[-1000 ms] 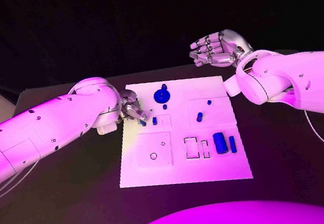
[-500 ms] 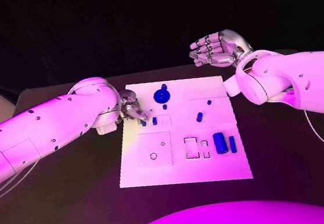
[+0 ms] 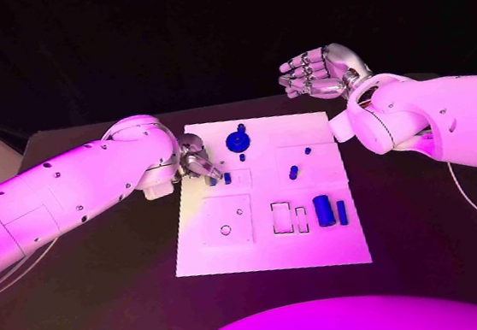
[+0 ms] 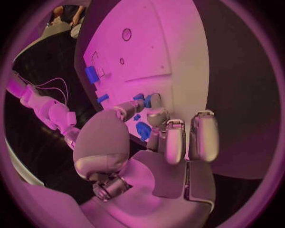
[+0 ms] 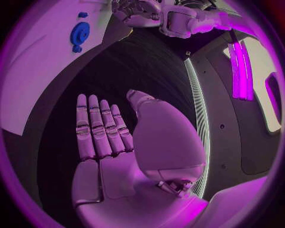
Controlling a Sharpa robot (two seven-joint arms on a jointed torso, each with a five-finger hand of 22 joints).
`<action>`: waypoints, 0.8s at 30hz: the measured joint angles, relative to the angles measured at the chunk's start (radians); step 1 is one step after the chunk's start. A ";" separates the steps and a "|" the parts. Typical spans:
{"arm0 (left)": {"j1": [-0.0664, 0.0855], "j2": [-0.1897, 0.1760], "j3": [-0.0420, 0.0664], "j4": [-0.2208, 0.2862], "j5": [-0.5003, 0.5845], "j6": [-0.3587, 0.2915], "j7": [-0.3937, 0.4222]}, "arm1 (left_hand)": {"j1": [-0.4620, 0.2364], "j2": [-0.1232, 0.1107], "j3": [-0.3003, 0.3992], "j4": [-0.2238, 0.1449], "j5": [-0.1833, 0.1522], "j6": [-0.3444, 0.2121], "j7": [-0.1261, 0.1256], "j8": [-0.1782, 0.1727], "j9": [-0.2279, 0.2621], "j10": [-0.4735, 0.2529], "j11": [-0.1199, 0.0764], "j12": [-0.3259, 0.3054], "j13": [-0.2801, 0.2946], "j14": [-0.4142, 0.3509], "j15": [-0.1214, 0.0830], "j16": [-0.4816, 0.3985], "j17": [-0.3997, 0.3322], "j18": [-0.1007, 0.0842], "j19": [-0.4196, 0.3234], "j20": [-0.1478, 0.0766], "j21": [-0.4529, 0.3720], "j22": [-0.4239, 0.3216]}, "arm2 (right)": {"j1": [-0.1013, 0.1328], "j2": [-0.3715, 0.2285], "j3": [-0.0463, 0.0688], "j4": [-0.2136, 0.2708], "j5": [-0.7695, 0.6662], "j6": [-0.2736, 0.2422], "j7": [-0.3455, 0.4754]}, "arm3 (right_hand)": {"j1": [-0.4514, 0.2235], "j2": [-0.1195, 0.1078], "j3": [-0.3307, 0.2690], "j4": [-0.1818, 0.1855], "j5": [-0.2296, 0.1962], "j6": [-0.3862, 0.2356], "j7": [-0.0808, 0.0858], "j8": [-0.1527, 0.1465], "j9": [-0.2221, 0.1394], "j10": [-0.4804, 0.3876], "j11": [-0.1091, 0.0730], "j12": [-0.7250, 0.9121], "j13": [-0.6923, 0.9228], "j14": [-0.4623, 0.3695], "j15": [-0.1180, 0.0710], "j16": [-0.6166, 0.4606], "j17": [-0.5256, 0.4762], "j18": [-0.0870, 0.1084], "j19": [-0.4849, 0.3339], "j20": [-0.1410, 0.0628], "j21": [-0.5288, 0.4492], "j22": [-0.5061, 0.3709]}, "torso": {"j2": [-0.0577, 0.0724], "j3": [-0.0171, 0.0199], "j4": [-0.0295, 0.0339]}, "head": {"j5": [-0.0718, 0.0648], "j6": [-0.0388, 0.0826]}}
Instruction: Assemble the parts on the task board
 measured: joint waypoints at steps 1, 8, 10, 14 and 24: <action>0.000 0.000 0.000 0.000 0.001 0.000 0.000 | 0.000 0.000 -0.003 0.002 0.000 0.000 0.000 0.000 0.000 0.000 0.000 0.000 0.000 0.000 0.000 0.000 0.000 0.000 0.000 0.000 0.000 0.000 | 0.000 0.000 0.000 0.000 0.000 0.000 0.000 | 0.000 0.000 0.000 0.000 0.000 0.000 0.000 0.000 0.000 0.000 0.000 -0.001 0.000 0.000 0.000 0.000 0.000 0.000 0.000 0.000 0.000 0.000 | 0.000 0.0001 0.0001 | 0.000 0.000; 0.000 -0.001 0.000 -0.002 0.003 0.001 0.000 | 0.032 0.009 0.019 -0.019 0.002 0.000 0.001 -0.007 -0.009 0.000 0.000 -0.006 0.005 0.004 -0.004 0.000 0.000 0.000 0.000 0.000 0.000 0.000 | 0.000 0.000 0.000 0.000 0.000 0.000 0.000 | 0.000 0.000 0.000 0.000 0.000 0.000 0.000 0.000 -0.001 0.004 0.004 -0.001 0.000 0.000 0.000 -0.004 -0.001 0.000 0.000 0.000 0.000 -0.001 | 0.000 0.0001 0.0000 | 0.000 0.000; 0.002 -0.002 0.001 -0.002 0.003 0.001 0.000 | 0.060 0.012 0.044 -0.035 0.010 -0.004 0.008 -0.008 -0.012 0.000 0.000 -0.009 0.005 0.004 -0.004 0.000 0.000 0.000 0.000 0.000 0.000 0.000 | 0.000 0.000 0.000 0.000 0.000 0.000 0.000 | 0.000 0.000 0.000 0.000 0.000 0.000 0.000 0.000 -0.001 0.004 0.004 -0.001 0.000 0.000 0.000 -0.004 -0.001 0.000 -0.004 0.004 0.000 -0.001 | 0.000 0.0001 0.0000 | 0.000 0.000; 0.002 -0.005 0.001 -0.002 0.003 0.000 0.000 | 0.081 0.006 0.066 -0.013 0.024 -0.011 0.018 -0.006 -0.012 0.000 0.000 -0.018 0.005 0.004 -0.004 0.000 0.000 0.000 0.000 0.000 0.000 0.000 | 0.000 -0.001 0.000 0.000 0.000 0.000 0.000 | 0.000 0.000 0.000 0.000 0.000 0.000 0.000 0.000 -0.001 0.007 0.000 -0.001 0.000 0.000 0.000 -0.004 -0.001 0.000 -0.004 0.004 0.000 -0.003 | 0.000 -0.0002 0.0000 | 0.000 0.000; 0.001 -0.011 0.001 0.002 0.001 -0.002 -0.002 | 0.086 0.006 0.073 -0.007 0.024 -0.015 0.022 0.000 -0.011 0.000 0.001 -0.023 0.000 0.004 -0.004 0.000 0.000 0.000 0.000 0.000 0.000 0.000 | 0.000 -0.001 0.000 0.000 0.000 0.000 0.000 | 0.000 0.000 0.000 0.000 0.000 0.000 0.000 0.000 -0.001 0.007 0.000 -0.006 0.000 0.004 -0.004 -0.004 -0.004 0.000 -0.004 0.004 0.000 -0.007 | 0.000 -0.0006 0.0000 | -0.001 0.000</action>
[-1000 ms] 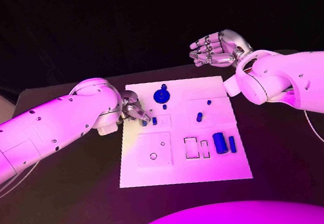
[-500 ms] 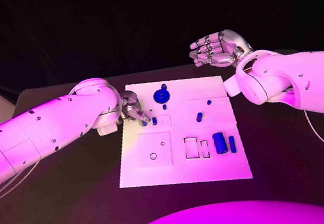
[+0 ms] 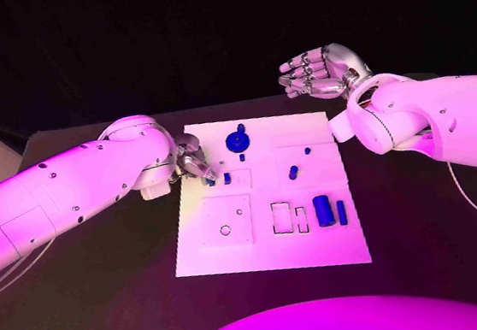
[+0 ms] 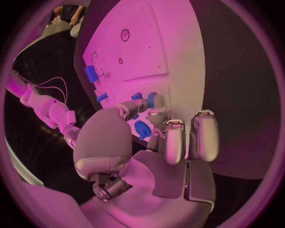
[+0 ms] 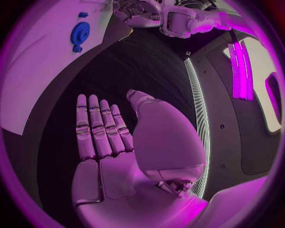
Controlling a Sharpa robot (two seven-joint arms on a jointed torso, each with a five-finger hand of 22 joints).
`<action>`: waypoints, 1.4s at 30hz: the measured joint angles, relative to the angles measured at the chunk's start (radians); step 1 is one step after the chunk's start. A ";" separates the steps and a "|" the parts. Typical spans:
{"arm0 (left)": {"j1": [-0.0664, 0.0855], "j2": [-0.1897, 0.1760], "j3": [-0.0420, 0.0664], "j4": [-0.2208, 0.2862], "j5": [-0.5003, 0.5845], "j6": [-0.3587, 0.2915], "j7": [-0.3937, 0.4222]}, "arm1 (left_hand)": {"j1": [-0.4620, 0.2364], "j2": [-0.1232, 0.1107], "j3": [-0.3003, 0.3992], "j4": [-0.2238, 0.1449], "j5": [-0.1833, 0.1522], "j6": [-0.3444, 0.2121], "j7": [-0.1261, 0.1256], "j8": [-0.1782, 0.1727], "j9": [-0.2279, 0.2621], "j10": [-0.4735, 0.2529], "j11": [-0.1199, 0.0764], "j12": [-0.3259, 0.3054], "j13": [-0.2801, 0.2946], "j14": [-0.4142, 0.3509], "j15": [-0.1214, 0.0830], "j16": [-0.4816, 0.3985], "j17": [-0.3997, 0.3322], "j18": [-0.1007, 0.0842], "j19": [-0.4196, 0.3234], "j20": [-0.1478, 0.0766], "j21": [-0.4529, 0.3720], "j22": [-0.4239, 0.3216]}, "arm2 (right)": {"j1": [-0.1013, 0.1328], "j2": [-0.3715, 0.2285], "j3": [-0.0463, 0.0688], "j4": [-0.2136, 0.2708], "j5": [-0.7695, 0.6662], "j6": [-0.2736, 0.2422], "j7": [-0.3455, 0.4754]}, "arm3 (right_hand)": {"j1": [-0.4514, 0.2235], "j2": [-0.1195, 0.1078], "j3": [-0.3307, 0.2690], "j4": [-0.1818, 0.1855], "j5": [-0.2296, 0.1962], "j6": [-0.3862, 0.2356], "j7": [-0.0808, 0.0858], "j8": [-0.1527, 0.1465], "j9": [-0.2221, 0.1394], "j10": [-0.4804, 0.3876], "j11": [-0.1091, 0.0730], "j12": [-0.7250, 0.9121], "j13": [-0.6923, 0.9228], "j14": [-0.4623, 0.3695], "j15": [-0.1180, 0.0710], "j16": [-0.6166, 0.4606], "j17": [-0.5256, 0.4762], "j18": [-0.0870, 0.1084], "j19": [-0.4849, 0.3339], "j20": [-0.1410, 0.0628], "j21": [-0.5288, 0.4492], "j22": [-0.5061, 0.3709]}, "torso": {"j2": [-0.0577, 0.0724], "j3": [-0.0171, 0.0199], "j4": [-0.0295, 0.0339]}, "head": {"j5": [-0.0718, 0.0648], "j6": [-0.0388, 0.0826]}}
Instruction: Assemble the parts on the task board
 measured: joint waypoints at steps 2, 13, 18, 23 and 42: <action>0.000 -0.001 0.000 0.001 0.000 -0.001 0.000 | 0.001 -0.001 0.000 0.000 0.000 0.000 0.000 0.003 0.000 0.000 0.000 0.000 0.000 0.000 0.000 0.000 0.000 0.000 0.000 0.000 0.000 0.000 | 0.000 0.000 0.000 0.000 0.000 0.000 0.000 | 0.000 0.000 0.000 0.000 0.000 0.000 0.000 0.000 0.000 0.000 0.000 0.000 0.000 0.000 0.000 0.000 0.000 0.000 0.000 0.000 0.000 0.000 | 0.000 -0.0001 0.0006 | 0.000 0.000; -0.001 -0.002 0.000 0.004 -0.006 -0.002 0.000 | 0.005 -0.005 0.003 0.003 0.000 -0.002 0.002 0.006 0.002 0.001 0.002 0.000 0.000 0.000 0.000 0.000 0.000 0.000 0.000 0.000 0.000 0.000 | 0.000 0.000 0.000 0.000 0.001 0.001 0.000 | -0.004 0.004 0.000 0.000 0.000 0.000 0.000 0.000 -0.001 0.000 0.000 0.000 0.000 0.004 0.004 0.000 -0.001 0.000 0.000 0.000 0.000 -0.003 | 0.000 0.0000 0.0005 | 0.001 0.000; -0.001 -0.003 -0.001 0.007 -0.013 -0.002 0.000 | 0.005 -0.005 0.009 0.008 0.011 -0.002 0.002 0.012 0.002 0.004 0.004 -0.001 0.007 0.000 0.000 0.000 0.000 -0.016 0.004 0.004 0.004 0.000 | 0.000 0.000 0.000 0.000 0.001 0.001 0.000 | -0.008 0.000 0.000 0.000 0.000 0.000 0.000 0.000 -0.001 0.000 0.000 0.000 0.000 0.004 0.004 -0.004 -0.003 0.000 -0.004 0.004 0.000 -0.005 | 0.000 0.0007 0.0005 | 0.001 0.000; -0.001 -0.004 -0.001 0.008 -0.019 -0.003 0.000 | 0.005 -0.005 0.010 0.010 0.023 -0.002 0.002 0.012 0.002 0.007 0.007 -0.001 0.010 0.000 0.000 0.000 0.000 -0.016 0.007 0.000 0.005 0.000 | 0.000 -0.001 0.000 0.000 0.001 0.002 0.000 | -0.008 0.000 0.000 0.000 0.002 0.000 0.000 0.000 -0.001 0.000 0.000 -0.005 0.000 0.004 0.004 -0.004 -0.003 0.000 -0.004 0.004 0.000 -0.007 | 0.000 0.0007 0.0005 | 0.000 0.000; -0.005 -0.005 -0.001 0.017 -0.041 -0.018 -0.006 | -0.003 0.003 0.017 0.017 0.131 0.001 0.003 0.026 0.001 0.029 -0.001 0.004 0.040 0.000 0.000 0.000 0.000 -0.016 0.032 -0.004 0.020 0.001 | 0.000 -0.001 0.000 0.000 0.003 0.004 0.000 | -0.015 0.007 0.000 0.000 0.008 0.004 0.004 -0.004 -0.002 0.003 0.003 -0.008 0.000 0.003 0.004 -0.008 -0.006 0.000 -0.004 0.004 0.000 -0.011 | 0.000 0.0007 0.0006 | 0.000 0.000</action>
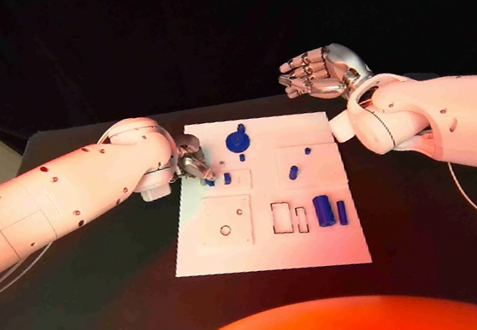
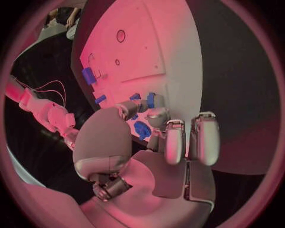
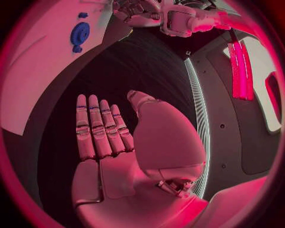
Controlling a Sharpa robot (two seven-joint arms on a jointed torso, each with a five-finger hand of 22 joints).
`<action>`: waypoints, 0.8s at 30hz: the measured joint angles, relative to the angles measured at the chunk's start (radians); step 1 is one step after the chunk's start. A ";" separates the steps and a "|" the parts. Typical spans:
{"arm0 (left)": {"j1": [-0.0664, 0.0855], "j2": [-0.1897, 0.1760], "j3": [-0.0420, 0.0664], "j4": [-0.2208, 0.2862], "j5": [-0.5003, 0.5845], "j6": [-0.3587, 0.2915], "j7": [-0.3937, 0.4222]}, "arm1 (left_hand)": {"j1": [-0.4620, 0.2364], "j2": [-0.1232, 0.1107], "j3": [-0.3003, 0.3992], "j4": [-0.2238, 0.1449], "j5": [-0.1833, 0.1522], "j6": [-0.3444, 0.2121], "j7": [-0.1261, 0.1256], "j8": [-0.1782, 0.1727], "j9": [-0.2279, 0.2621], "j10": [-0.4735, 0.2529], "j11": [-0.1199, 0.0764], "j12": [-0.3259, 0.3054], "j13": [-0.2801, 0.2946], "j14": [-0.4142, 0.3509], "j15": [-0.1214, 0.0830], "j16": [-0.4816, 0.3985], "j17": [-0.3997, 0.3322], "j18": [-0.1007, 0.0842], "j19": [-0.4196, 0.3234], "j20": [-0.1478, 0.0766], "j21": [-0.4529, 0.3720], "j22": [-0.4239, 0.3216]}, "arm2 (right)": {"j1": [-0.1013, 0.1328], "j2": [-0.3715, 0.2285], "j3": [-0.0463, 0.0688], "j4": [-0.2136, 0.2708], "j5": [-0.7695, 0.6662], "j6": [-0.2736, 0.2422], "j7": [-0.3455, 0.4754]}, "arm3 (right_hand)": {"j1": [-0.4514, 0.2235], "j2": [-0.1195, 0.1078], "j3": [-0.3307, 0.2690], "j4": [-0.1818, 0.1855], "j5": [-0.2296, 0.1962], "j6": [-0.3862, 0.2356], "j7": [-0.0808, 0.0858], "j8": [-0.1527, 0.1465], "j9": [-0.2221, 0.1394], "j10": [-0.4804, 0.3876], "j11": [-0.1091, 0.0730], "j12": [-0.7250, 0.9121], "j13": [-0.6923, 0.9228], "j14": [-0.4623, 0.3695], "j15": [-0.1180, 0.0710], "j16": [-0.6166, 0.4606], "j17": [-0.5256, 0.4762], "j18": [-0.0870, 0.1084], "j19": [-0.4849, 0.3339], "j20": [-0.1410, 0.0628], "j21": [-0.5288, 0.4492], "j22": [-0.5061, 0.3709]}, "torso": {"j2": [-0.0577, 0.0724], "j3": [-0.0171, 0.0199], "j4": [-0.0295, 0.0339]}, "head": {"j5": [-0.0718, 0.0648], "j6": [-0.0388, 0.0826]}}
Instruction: Assemble the parts on the task board
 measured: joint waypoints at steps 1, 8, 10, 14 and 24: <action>0.000 0.000 0.000 0.001 -0.001 -0.002 -0.001 | 0.000 0.000 0.000 0.000 0.001 0.000 0.000 0.000 0.000 0.000 0.000 0.000 0.000 0.000 0.000 0.000 0.000 0.000 0.000 0.000 0.000 0.000 | 0.000 0.000 0.000 0.000 0.000 0.000 0.000 | 0.000 0.000 0.000 0.000 0.000 0.000 0.000 0.000 0.000 0.000 0.000 0.000 0.000 0.000 0.000 0.000 0.000 0.000 0.000 0.000 0.000 0.000 | 0.000 0.0000 0.0000 | 0.000 0.000; -0.002 -0.004 0.000 0.006 -0.005 -0.017 -0.004 | 0.000 0.000 0.000 0.000 0.001 0.000 0.000 0.000 0.000 0.000 0.000 0.000 0.001 0.000 0.000 0.000 0.000 0.000 0.000 0.000 0.000 0.000 | 0.000 0.000 0.000 0.000 0.001 0.000 0.000 | 0.000 0.000 0.000 0.000 0.004 0.000 0.000 0.000 0.000 0.000 0.000 0.000 0.000 0.000 0.000 0.000 -0.002 0.000 0.000 0.000 0.000 -0.001 | 0.000 -0.0001 0.0000 | 0.001 0.000; -0.003 -0.005 -0.001 0.009 -0.005 -0.023 -0.004 | 0.000 0.000 0.000 0.000 0.001 0.000 0.000 0.002 0.000 0.002 -0.001 0.000 0.001 0.000 0.000 0.000 0.000 0.000 0.000 0.000 0.000 0.000 | 0.000 0.000 0.000 0.000 0.001 0.001 0.000 | 0.000 0.000 0.000 0.000 0.004 0.000 0.000 0.000 0.000 0.000 0.000 0.000 0.000 0.000 0.000 0.000 -0.002 0.000 0.000 0.000 0.000 -0.001 | 0.000 -0.0001 0.0000 | 0.001 0.000; -0.006 -0.011 -0.001 0.019 -0.005 -0.039 -0.004 | -0.003 0.003 0.000 0.000 0.001 0.000 0.000 0.004 0.000 0.004 -0.003 0.000 0.002 0.000 0.000 0.000 0.000 0.000 0.000 0.000 0.000 0.000 | 0.000 0.000 0.000 -0.001 0.001 0.001 0.000 | 0.000 0.000 0.000 0.000 0.004 0.000 0.000 0.000 0.000 0.000 0.000 0.000 0.000 0.000 0.000 0.000 -0.002 0.000 0.000 0.000 0.000 -0.001 | -0.001 -0.0001 0.0000 | 0.002 0.000; -0.014 -0.036 -0.003 0.051 0.004 -0.090 -0.001 | -0.004 0.004 0.003 0.003 0.001 0.002 0.002 0.004 -0.002 0.004 -0.003 0.000 0.003 0.000 0.000 0.000 0.000 0.000 0.000 0.000 0.003 0.000 | 0.000 -0.003 0.000 -0.001 0.001 0.001 0.000 | 0.000 0.000 0.000 0.000 0.004 0.000 0.000 0.000 0.000 0.004 -0.004 -0.004 0.000 0.000 0.000 0.000 -0.002 0.000 0.000 0.000 0.000 -0.003 | 0.000 -0.0001 0.0000 | 0.002 0.000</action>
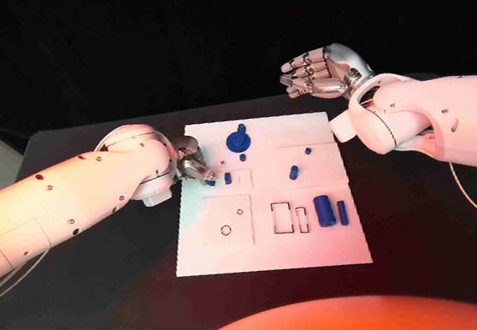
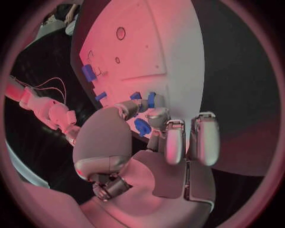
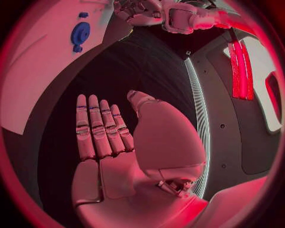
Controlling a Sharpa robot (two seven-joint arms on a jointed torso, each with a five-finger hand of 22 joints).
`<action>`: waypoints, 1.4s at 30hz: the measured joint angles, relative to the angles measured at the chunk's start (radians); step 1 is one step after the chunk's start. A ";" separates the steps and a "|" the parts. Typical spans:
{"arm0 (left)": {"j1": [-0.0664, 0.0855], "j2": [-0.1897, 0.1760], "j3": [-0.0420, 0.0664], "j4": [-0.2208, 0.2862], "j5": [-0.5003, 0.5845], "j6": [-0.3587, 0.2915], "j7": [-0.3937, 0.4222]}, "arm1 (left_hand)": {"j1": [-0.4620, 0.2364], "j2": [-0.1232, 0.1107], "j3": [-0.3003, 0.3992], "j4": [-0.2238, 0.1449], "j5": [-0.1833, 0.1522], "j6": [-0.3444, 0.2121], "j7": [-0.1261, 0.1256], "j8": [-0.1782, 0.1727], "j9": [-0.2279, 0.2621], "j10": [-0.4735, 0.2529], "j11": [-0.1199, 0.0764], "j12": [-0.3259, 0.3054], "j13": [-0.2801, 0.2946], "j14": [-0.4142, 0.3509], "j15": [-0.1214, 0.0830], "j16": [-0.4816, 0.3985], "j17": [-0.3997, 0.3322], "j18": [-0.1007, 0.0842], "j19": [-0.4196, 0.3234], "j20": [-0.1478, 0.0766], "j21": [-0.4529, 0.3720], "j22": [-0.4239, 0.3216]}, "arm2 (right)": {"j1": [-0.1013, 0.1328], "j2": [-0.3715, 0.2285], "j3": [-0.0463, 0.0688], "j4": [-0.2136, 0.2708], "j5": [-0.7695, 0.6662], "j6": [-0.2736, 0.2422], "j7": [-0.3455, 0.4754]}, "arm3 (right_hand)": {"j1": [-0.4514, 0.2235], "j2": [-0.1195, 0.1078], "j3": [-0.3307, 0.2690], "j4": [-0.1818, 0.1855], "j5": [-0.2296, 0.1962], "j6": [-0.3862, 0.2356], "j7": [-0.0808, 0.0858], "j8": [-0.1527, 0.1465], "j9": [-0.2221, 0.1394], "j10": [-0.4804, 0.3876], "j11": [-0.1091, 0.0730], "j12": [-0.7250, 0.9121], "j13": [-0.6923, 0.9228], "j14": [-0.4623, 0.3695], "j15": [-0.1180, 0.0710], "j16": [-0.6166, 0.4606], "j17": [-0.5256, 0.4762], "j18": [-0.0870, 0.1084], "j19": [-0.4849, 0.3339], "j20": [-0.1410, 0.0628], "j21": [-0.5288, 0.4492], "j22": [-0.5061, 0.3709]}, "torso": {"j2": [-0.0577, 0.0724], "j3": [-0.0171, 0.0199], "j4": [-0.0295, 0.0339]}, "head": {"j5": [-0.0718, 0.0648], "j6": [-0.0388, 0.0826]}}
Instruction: Assemble the parts on the task board
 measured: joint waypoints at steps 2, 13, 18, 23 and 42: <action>-0.002 -0.005 0.000 0.006 0.003 -0.009 0.001 | 0.000 0.000 0.000 0.000 0.000 0.000 0.000 0.000 0.000 0.000 0.000 0.000 0.000 0.000 0.000 0.000 0.000 0.000 0.000 0.000 0.000 0.000 | 0.000 -0.001 0.000 0.000 0.000 0.000 0.000 | 0.000 0.000 0.000 0.000 0.000 0.000 0.000 0.000 0.000 0.000 0.000 0.000 0.000 0.000 0.000 0.000 0.000 0.000 0.000 0.000 0.000 0.000 | 0.000 0.0002 0.0000 | 0.000 0.000; -0.014 -0.029 -0.002 0.036 0.010 -0.061 0.010 | 0.000 0.000 0.000 0.000 -0.002 0.000 0.000 -0.002 0.000 0.000 0.000 0.000 0.000 0.000 0.000 0.000 0.000 0.000 0.000 0.000 0.000 0.000 | 0.000 -0.003 0.000 0.001 0.001 0.000 0.000 | 0.000 0.000 0.000 0.000 0.000 0.000 0.000 0.000 -0.001 0.000 0.000 0.000 0.000 0.000 0.000 0.000 0.000 0.000 0.000 0.000 0.000 0.000 | 0.000 0.0007 0.0002 | 0.001 0.000; -0.019 -0.038 -0.002 0.049 0.010 -0.081 0.015 | 0.000 0.000 0.000 0.000 -0.004 0.000 0.000 -0.001 0.000 0.001 0.001 0.000 0.001 0.000 0.000 0.000 0.000 0.000 0.000 0.000 0.000 0.000 | 0.000 -0.004 0.000 0.001 0.001 0.000 0.000 | 0.000 0.000 0.000 0.000 0.000 0.000 0.000 0.000 -0.001 0.000 0.000 0.000 0.000 0.000 0.000 0.000 0.000 0.000 0.000 0.000 0.000 0.000 | 0.000 0.0007 0.0000 | 0.001 0.000; -0.023 -0.042 -0.002 0.058 0.008 -0.100 0.019 | 0.000 0.000 0.000 0.000 -0.006 0.000 0.000 0.001 0.000 0.001 0.001 0.000 0.001 0.000 0.000 0.000 0.000 0.000 0.000 0.000 0.000 0.000 | -0.001 -0.004 0.000 0.001 0.002 0.001 0.000 | 0.000 0.000 0.000 0.000 0.000 0.000 0.000 0.000 -0.001 0.000 0.000 0.000 0.000 0.000 0.000 0.000 0.000 0.000 0.000 0.000 0.000 0.000 | 0.000 0.0000 -0.0001 | 0.001 0.000; -0.027 -0.050 -0.002 0.068 -0.031 -0.167 0.037 | 0.000 0.000 0.000 0.000 -0.003 0.000 0.000 0.001 0.000 0.003 0.000 0.000 0.002 0.000 0.000 0.000 0.000 0.000 0.000 0.000 0.000 0.000 | -0.001 -0.005 0.000 0.001 0.002 0.001 0.000 | -0.004 -0.004 0.000 0.000 0.006 0.003 -0.003 0.000 -0.001 0.000 0.000 0.000 0.000 0.000 0.000 0.000 -0.002 0.000 0.000 0.000 0.000 -0.004 | 0.002 -0.0006 -0.0006 | 0.000 0.000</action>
